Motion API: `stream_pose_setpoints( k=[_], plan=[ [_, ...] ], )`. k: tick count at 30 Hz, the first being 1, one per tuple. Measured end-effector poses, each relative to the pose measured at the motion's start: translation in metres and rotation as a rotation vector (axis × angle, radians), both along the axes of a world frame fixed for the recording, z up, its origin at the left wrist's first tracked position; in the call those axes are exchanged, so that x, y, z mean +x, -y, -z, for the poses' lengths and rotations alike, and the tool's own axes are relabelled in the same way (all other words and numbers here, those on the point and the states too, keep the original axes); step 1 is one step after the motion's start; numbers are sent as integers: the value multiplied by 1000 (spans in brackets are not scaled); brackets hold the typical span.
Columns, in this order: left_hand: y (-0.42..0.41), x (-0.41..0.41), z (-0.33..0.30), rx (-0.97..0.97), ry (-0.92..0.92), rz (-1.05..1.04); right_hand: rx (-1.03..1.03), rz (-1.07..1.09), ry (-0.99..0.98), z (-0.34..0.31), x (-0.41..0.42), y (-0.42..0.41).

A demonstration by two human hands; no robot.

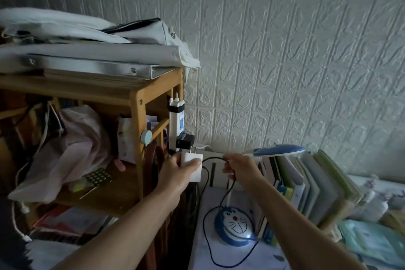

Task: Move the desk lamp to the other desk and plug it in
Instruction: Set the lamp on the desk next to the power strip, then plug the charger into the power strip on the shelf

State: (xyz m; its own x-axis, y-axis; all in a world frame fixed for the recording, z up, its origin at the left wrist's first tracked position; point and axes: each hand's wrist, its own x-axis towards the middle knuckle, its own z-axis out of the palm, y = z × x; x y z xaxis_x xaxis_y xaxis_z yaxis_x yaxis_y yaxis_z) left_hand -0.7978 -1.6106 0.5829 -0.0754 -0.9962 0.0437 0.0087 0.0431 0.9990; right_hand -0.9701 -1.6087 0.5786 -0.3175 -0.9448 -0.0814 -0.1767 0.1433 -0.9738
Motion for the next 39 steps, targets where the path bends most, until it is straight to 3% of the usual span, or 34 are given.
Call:
stream_pose_setpoints(
  k=[5,10,17,21,25,31,39],
  plan=[
    [8,-9,-13,-49,4,-30,-67,-136,-80,-18,13,-9],
    [18,-26,-25,-50,20,-135,-112,-237,11,-42,23,-12],
    [32,-55,-40,-45,-113,-282,-159,-323,14,-43,9,6],
    [39,-65,-44,-43,-45,-305,-172,-333,71,-41,1,24],
    [47,-64,-40,-35,141,-399,-191,-302,-186,-41,-4,47],
    [55,-51,-35,-24,169,-439,-286,-178,-596,-52,1,78],
    [66,-39,-34,-149,348,-491,-272,-187,-729,-62,18,95]
  ],
)
